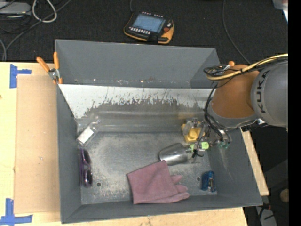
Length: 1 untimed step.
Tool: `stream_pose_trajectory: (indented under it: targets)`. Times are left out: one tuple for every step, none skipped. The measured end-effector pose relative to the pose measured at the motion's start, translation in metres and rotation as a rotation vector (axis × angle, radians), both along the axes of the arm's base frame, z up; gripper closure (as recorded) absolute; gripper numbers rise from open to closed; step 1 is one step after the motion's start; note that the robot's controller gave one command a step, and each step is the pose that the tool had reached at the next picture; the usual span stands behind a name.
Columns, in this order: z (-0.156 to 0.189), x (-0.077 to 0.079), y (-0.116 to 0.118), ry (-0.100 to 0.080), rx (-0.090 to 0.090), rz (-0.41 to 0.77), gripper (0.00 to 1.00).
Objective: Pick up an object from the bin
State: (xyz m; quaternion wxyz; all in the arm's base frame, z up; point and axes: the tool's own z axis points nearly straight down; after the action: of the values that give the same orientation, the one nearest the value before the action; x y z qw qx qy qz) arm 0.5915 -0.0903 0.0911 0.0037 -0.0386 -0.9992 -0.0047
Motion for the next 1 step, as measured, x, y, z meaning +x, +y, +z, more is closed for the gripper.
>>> stream_pose_trajectory:
  targets:
    - [0.0007,-0.0122,-0.0032,0.005,0.001,0.104,0.0]
